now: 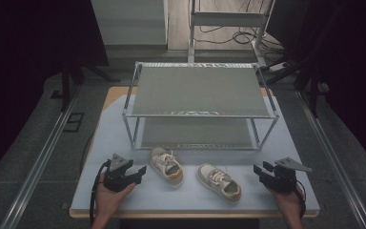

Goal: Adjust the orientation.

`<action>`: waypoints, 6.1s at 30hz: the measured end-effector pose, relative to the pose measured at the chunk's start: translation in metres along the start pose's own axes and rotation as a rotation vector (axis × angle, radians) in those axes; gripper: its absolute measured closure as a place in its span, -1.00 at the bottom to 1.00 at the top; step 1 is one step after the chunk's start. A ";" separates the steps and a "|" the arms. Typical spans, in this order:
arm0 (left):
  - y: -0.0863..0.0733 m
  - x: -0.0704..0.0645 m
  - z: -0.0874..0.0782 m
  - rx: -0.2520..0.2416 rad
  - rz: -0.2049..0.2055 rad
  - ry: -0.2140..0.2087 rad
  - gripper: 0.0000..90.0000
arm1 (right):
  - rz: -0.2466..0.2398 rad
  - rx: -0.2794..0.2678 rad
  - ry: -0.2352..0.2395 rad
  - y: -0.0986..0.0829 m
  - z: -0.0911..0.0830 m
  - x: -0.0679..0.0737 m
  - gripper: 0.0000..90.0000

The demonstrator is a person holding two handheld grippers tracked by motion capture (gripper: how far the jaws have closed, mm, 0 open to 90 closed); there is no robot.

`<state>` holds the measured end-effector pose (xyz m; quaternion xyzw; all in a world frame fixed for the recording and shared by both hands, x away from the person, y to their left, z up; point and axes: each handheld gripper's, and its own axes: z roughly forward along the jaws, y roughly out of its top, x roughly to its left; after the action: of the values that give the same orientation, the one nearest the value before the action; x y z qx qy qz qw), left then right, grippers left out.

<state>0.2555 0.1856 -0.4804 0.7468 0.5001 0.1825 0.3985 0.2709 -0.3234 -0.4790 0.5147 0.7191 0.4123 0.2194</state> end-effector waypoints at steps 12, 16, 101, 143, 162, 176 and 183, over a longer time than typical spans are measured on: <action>-0.002 -0.002 -0.002 0.001 -0.005 -0.007 -0.13 | -0.088 -0.084 0.170 0.015 -0.029 0.041 1.00; -0.003 -0.002 -0.003 -0.001 -0.010 -0.011 -0.13 | -0.133 -0.107 0.226 0.018 -0.039 0.065 1.00; -0.003 0.017 -0.022 -0.010 -0.059 -0.035 -0.11 | -0.285 0.101 0.518 0.001 0.093 0.283 1.00; 0.012 0.025 -0.033 -0.068 -0.090 -0.144 -0.25 | -0.207 0.002 0.341 -0.014 0.019 0.197 0.60; 0.014 -0.010 -0.023 0.070 0.034 -0.167 -0.79 | -0.154 -0.116 0.239 -0.005 -0.034 0.127 -0.45; 0.005 -0.026 0.002 0.141 0.063 -0.124 -0.90 | -0.127 -0.010 0.232 -0.021 -0.013 0.093 -0.72; 0.003 -0.032 0.018 0.163 0.080 -0.105 -0.86 | -0.151 0.042 0.241 -0.025 -0.001 0.095 -0.71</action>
<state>0.2554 0.1489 -0.4855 0.8047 0.4616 0.1176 0.3545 0.2207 -0.2398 -0.4885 0.4103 0.7855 0.4382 0.1507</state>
